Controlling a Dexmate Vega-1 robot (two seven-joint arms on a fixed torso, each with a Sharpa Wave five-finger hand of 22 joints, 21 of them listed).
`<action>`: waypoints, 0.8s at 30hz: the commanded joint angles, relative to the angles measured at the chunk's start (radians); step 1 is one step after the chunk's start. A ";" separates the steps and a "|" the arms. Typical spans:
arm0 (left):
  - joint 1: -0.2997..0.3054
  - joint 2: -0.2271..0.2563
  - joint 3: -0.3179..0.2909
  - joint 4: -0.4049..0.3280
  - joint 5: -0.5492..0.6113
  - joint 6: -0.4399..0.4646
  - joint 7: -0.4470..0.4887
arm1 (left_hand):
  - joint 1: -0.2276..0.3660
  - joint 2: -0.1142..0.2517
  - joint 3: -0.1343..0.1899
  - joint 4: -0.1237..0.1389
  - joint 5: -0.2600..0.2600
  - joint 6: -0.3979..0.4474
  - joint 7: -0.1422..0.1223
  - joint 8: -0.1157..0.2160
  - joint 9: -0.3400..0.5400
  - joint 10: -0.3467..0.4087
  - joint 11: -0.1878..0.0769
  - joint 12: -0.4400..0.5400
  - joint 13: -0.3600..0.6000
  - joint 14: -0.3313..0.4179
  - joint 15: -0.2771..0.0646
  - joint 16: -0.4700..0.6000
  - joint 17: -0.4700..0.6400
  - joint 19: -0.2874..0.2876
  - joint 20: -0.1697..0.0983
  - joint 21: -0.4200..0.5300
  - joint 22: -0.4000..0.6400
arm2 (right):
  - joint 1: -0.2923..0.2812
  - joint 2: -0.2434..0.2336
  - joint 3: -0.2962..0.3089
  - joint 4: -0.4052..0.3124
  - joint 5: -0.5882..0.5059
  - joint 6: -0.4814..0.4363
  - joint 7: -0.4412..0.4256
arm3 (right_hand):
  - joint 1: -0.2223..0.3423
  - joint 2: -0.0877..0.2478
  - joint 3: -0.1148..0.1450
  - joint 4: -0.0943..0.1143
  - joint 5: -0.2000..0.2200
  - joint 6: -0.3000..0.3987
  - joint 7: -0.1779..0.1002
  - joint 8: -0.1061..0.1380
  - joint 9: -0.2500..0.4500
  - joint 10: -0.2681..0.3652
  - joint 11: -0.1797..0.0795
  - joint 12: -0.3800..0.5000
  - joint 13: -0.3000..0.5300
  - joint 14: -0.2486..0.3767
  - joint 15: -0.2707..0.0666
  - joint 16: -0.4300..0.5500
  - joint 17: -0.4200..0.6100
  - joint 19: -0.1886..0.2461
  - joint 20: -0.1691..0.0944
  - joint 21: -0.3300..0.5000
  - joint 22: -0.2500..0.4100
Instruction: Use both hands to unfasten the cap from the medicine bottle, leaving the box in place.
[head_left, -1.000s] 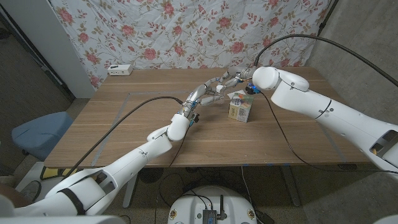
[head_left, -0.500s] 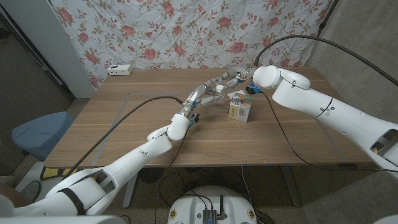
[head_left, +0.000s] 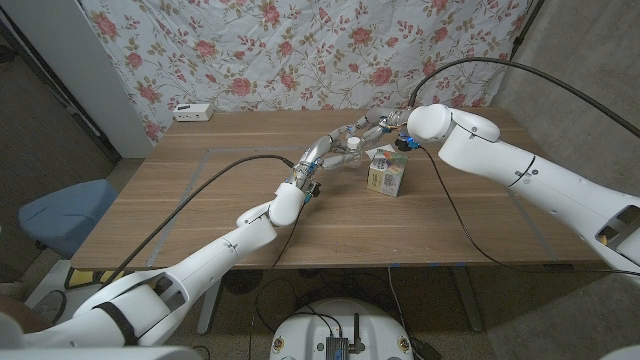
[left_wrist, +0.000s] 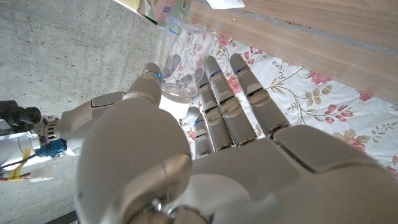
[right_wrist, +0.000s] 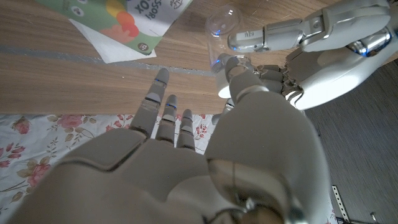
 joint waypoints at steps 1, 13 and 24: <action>-0.005 -0.004 0.000 0.014 -0.005 -0.004 0.000 | 0.004 0.011 0.010 -0.001 0.006 0.006 0.001 0.003 0.003 0.062 -0.058 0.005 0.004 0.005 -0.046 0.002 0.002 -0.004 0.003 -0.001 0.003 | 0.015 0.002 -0.003 0.016 0.013 0.014 0.016 | 0.003 0.006 0.012 -0.001 0.006 0.026 -0.002 0.008 0.002 -0.005 -0.001 -0.002 0.002 -0.004 0.000 0.000 0.005 -0.002 -0.004 0.002 0.004; -0.025 -0.013 0.006 0.043 -0.006 -0.016 -0.001 | 0.003 0.010 0.013 -0.002 0.006 0.006 -0.001 0.003 0.003 0.062 -0.058 0.005 0.004 0.005 -0.045 0.002 0.002 -0.003 0.003 0.000 0.003 | 0.036 0.008 -0.009 0.044 0.028 0.033 0.047 | 0.017 -0.001 0.012 -0.002 0.009 -0.017 -0.002 -0.026 -0.009 -0.040 0.008 -0.007 0.000 -0.038 0.015 -0.007 0.007 -0.025 0.008 -0.003 0.004; -0.042 -0.023 0.010 0.073 -0.014 -0.028 -0.004 | 0.003 0.011 0.015 -0.003 0.006 0.006 0.001 0.003 0.003 0.061 -0.060 0.005 0.004 0.005 -0.046 0.002 0.002 -0.003 0.004 0.000 0.003 | 0.048 0.016 -0.012 0.075 0.037 0.062 0.062 | 0.014 -0.016 0.001 0.002 0.005 -0.060 -0.003 -0.057 -0.017 -0.068 0.019 -0.009 0.000 -0.057 0.028 -0.011 0.007 -0.048 0.028 -0.008 0.004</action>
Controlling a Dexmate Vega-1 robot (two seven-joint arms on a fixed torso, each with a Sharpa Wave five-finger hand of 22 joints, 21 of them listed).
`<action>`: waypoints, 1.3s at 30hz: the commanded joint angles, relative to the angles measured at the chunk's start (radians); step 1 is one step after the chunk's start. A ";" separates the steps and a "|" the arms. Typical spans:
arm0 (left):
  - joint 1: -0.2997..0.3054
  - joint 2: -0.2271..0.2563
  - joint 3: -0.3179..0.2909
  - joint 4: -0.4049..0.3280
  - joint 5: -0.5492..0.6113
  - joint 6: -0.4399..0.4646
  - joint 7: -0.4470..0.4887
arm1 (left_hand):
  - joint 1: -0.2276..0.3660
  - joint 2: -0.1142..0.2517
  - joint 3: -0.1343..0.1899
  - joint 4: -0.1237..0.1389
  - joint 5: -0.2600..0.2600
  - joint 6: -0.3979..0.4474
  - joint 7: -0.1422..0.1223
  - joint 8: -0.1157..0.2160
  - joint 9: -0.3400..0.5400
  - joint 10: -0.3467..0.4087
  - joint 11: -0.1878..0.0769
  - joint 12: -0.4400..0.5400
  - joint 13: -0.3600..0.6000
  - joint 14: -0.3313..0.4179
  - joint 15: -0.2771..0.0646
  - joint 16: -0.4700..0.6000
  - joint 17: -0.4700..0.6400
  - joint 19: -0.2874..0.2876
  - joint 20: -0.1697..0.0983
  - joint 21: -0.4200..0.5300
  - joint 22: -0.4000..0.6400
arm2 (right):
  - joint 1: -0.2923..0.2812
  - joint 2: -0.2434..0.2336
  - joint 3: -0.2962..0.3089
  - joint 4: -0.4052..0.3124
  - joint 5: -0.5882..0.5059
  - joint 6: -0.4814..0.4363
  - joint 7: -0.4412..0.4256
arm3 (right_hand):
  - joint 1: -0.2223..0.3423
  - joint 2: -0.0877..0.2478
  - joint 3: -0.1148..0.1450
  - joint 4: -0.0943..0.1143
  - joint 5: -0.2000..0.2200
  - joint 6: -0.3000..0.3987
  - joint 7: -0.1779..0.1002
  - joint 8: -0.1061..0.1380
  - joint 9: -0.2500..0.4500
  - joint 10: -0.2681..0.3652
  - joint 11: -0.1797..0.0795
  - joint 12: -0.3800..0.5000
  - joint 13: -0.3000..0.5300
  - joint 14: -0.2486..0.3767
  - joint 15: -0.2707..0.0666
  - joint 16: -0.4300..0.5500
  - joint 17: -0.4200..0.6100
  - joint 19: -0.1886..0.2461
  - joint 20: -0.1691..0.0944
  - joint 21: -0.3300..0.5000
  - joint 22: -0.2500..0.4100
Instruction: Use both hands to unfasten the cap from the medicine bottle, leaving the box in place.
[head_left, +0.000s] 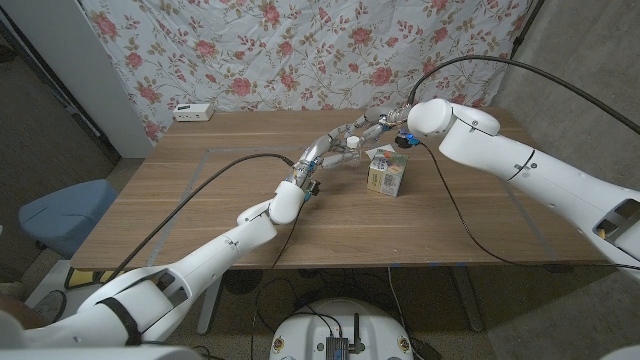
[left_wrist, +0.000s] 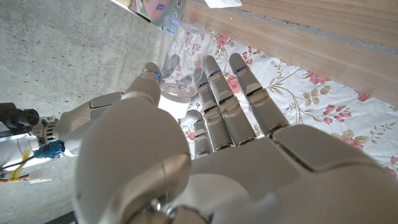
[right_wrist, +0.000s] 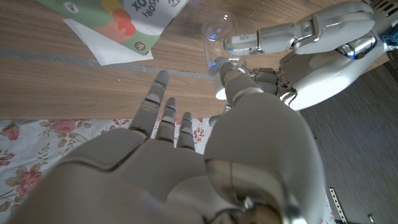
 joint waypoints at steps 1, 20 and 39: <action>-0.023 -0.013 0.006 0.039 -0.008 -0.013 -0.003 | 0.003 0.010 0.009 -0.001 0.007 0.006 0.001 0.003 0.003 0.061 -0.060 0.003 0.005 0.005 -0.046 0.002 0.002 -0.004 0.004 0.000 0.003 | 0.017 0.010 -0.005 0.037 0.016 0.037 0.028 | -0.003 -0.014 -0.007 0.003 0.002 -0.020 0.003 -0.011 -0.001 -0.020 0.004 -0.005 -0.001 -0.012 0.007 -0.004 0.002 -0.011 0.009 -0.004 0.004; -0.042 -0.010 0.009 0.056 -0.006 -0.022 -0.007 | 0.001 0.008 0.011 -0.002 0.007 0.006 -0.001 0.002 0.003 0.063 -0.057 0.004 0.005 0.005 -0.050 0.002 0.002 -0.005 0.004 -0.001 0.003 | 0.031 0.023 -0.007 0.064 0.016 0.047 0.042 | -0.009 -0.041 -0.028 0.006 -0.008 -0.143 0.005 -0.081 -0.013 -0.069 0.027 -0.003 -0.002 -0.041 0.024 -0.007 -0.002 -0.037 0.017 -0.003 0.004; -0.058 -0.013 0.012 0.086 -0.016 -0.042 -0.017 | 0.000 0.007 0.014 -0.003 0.007 0.006 -0.001 0.002 0.003 0.064 -0.057 0.004 0.005 0.006 -0.049 0.002 0.002 -0.004 0.003 0.000 0.003 | 0.065 0.032 -0.006 0.103 0.063 0.052 0.090 | -0.121 -0.094 -0.085 0.042 -0.030 -0.244 0.086 -0.097 -0.012 -0.106 0.092 0.005 0.000 -0.074 0.055 -0.012 -0.007 -0.063 0.018 -0.001 0.005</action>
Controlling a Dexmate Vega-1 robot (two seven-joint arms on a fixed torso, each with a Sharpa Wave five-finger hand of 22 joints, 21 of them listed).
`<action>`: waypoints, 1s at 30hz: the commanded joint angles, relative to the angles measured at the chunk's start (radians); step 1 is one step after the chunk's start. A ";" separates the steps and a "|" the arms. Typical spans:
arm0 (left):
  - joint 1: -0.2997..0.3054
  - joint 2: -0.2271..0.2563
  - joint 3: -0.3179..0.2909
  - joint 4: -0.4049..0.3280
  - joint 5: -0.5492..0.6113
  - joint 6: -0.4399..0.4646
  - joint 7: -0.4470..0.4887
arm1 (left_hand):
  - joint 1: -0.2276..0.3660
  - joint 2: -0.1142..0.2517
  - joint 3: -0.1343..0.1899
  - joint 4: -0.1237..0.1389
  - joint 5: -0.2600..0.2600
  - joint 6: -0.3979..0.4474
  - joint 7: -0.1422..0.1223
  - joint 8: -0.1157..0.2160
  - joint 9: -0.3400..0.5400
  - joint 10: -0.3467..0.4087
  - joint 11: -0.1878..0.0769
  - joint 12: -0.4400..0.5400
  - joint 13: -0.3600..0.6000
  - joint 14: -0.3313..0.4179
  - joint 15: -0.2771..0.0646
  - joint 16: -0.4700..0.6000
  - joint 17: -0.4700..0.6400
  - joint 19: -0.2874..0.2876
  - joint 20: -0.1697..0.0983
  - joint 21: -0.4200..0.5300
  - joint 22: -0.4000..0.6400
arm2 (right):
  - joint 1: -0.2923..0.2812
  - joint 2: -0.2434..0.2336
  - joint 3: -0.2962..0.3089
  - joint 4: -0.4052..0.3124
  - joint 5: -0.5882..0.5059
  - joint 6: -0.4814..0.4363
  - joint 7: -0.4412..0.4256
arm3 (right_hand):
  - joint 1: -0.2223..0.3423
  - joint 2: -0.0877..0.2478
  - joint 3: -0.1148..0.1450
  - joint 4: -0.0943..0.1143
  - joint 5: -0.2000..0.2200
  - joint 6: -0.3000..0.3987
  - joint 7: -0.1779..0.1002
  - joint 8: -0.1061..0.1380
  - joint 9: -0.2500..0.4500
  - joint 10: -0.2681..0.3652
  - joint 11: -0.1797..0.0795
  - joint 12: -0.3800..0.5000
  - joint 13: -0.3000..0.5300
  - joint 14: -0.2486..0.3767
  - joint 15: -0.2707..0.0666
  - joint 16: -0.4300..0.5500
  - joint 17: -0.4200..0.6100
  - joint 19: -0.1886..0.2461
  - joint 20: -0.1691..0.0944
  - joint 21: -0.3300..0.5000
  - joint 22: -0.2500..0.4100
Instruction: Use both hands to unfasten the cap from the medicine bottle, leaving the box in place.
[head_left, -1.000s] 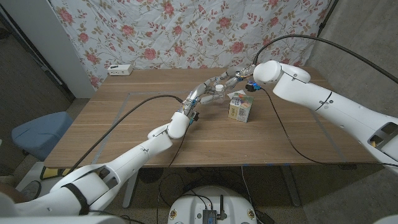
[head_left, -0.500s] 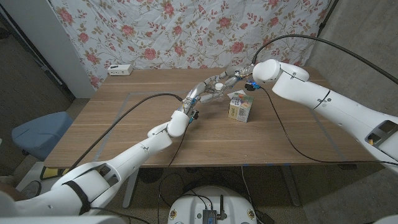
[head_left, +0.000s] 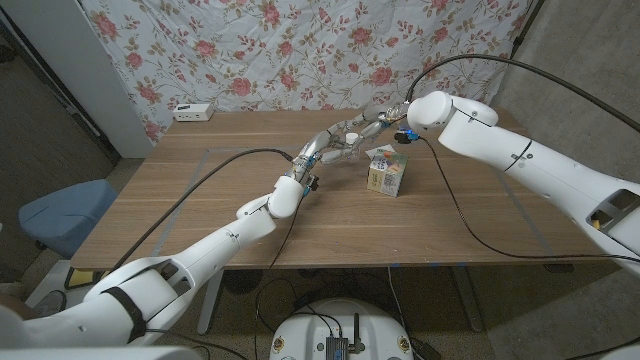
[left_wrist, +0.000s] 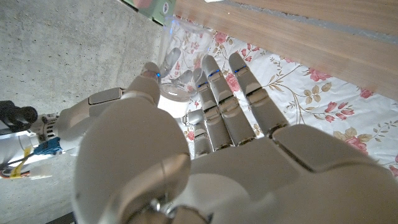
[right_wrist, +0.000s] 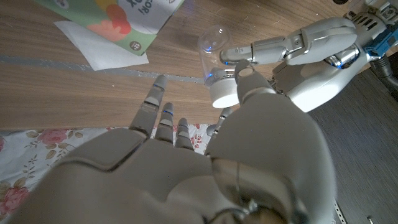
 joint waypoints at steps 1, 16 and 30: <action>-0.013 -0.002 0.002 0.024 -0.006 -0.010 -0.006 | 0.000 0.007 0.009 0.000 0.006 0.006 -0.001 0.003 0.003 0.064 -0.057 0.004 0.005 0.006 -0.048 0.002 0.002 -0.004 0.003 0.000 0.003 | 0.021 0.009 -0.001 0.027 0.034 0.006 0.034 | -0.029 -0.004 -0.011 0.008 -0.008 -0.005 0.048 0.003 0.002 -0.003 0.027 0.009 0.002 -0.011 0.001 -0.001 0.001 -0.007 0.002 0.003 0.005; -0.039 -0.013 0.013 0.068 0.004 -0.043 0.002 | 0.000 0.008 0.012 -0.001 0.006 0.001 -0.001 0.001 0.003 0.061 -0.058 0.003 0.005 0.004 -0.051 0.001 0.002 -0.004 0.003 0.000 0.003 | 0.022 0.007 -0.012 0.001 0.009 -0.034 -0.002 | -0.118 -0.015 -0.048 0.032 -0.009 -0.002 0.150 0.016 0.005 0.010 0.050 0.019 0.003 -0.001 0.000 0.009 0.000 -0.001 0.000 0.010 0.005; -0.038 -0.010 0.017 0.054 0.011 -0.034 0.000 | -0.001 0.006 0.014 -0.002 0.006 0.000 -0.003 0.001 0.003 0.061 -0.058 0.003 0.005 0.006 -0.051 0.002 0.002 -0.006 0.003 -0.001 0.003 | 0.037 0.007 -0.055 -0.043 -0.056 -0.114 -0.019 | -0.192 -0.027 -0.082 0.049 0.001 0.058 0.209 0.043 0.015 0.037 0.054 0.027 0.004 0.018 -0.001 0.016 -0.002 0.002 0.001 0.009 0.004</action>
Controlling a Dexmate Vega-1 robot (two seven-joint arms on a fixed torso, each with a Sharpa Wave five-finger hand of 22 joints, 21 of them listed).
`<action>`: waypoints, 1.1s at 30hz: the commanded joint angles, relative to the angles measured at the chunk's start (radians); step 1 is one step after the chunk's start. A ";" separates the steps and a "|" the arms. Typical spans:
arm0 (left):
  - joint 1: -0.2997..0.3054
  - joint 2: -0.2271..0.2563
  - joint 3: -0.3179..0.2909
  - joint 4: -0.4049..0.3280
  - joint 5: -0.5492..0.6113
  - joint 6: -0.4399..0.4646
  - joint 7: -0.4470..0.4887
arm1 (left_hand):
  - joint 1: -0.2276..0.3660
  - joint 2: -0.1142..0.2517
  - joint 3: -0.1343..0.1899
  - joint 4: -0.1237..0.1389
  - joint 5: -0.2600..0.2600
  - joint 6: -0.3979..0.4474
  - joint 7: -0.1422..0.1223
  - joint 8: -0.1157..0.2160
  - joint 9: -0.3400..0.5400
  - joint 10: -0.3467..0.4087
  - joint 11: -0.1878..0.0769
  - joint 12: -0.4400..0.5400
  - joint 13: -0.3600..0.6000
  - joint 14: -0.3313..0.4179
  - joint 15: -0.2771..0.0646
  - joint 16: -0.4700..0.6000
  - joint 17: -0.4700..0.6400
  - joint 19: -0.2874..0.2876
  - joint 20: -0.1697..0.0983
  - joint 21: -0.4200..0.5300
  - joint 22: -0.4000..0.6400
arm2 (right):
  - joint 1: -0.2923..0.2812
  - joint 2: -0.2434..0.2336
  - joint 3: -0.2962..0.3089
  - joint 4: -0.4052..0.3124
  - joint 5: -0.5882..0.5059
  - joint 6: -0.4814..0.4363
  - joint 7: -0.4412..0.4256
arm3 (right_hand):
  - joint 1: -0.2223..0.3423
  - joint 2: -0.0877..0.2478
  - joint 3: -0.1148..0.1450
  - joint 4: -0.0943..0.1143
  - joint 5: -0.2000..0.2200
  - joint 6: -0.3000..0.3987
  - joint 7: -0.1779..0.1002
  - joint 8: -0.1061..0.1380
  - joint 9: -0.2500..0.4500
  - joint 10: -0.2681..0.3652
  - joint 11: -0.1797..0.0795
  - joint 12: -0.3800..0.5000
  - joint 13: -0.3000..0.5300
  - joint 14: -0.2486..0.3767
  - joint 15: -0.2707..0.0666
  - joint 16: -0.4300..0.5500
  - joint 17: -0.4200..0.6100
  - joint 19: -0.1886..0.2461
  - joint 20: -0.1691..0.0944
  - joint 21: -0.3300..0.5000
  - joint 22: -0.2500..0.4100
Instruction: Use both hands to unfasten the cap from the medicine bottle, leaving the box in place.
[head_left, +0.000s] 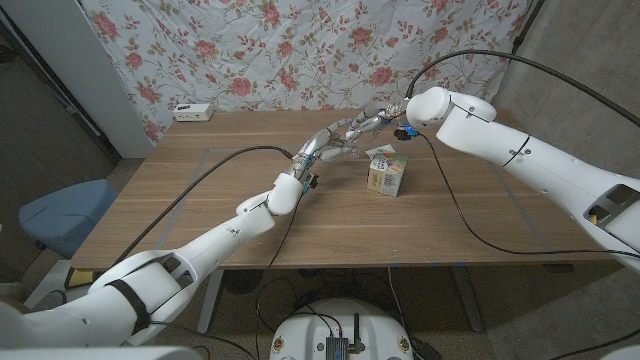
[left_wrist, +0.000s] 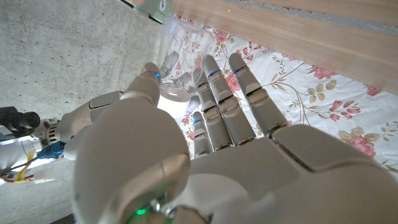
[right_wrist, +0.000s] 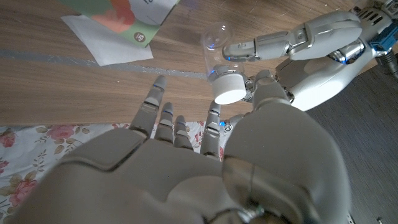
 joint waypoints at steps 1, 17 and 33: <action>-0.003 0.000 0.005 -0.005 0.005 0.003 -0.001 | 0.004 0.010 0.009 -0.001 0.009 0.000 -0.003 0.001 0.003 0.061 -0.058 0.007 0.004 0.001 -0.048 0.002 0.002 -0.006 0.003 -0.001 0.003 | 0.014 -0.001 -0.034 -0.033 -0.055 -0.068 -0.015 | -0.013 -0.004 -0.010 0.001 0.007 0.028 0.013 0.015 0.009 0.014 0.003 0.009 0.004 0.013 0.001 0.007 0.002 0.007 -0.002 0.005 0.004; -0.006 -0.007 0.009 -0.002 0.003 0.008 -0.007 | 0.002 0.009 0.011 -0.001 0.009 0.003 -0.002 0.003 0.003 0.063 -0.057 0.008 0.004 0.001 -0.049 0.001 0.001 -0.006 0.003 0.000 0.003 | 0.000 0.001 -0.041 -0.049 -0.082 -0.100 -0.052 | -0.020 0.004 -0.013 -0.013 0.014 0.108 0.009 0.055 0.026 0.058 0.002 0.017 0.004 0.051 -0.002 0.016 -0.004 0.030 -0.005 0.012 0.004; -0.012 -0.012 0.013 0.007 0.000 0.012 -0.011 | 0.001 0.008 0.013 -0.001 0.009 0.006 -0.004 0.003 0.003 0.065 -0.059 0.008 0.004 0.003 -0.048 0.002 0.001 -0.004 0.003 0.000 0.003 | 0.000 0.004 -0.046 -0.047 -0.091 -0.118 -0.062 | -0.003 0.013 -0.006 -0.033 0.016 0.153 -0.001 0.084 0.040 0.082 0.002 0.018 0.005 0.073 -0.002 0.021 -0.005 0.054 -0.005 0.016 0.004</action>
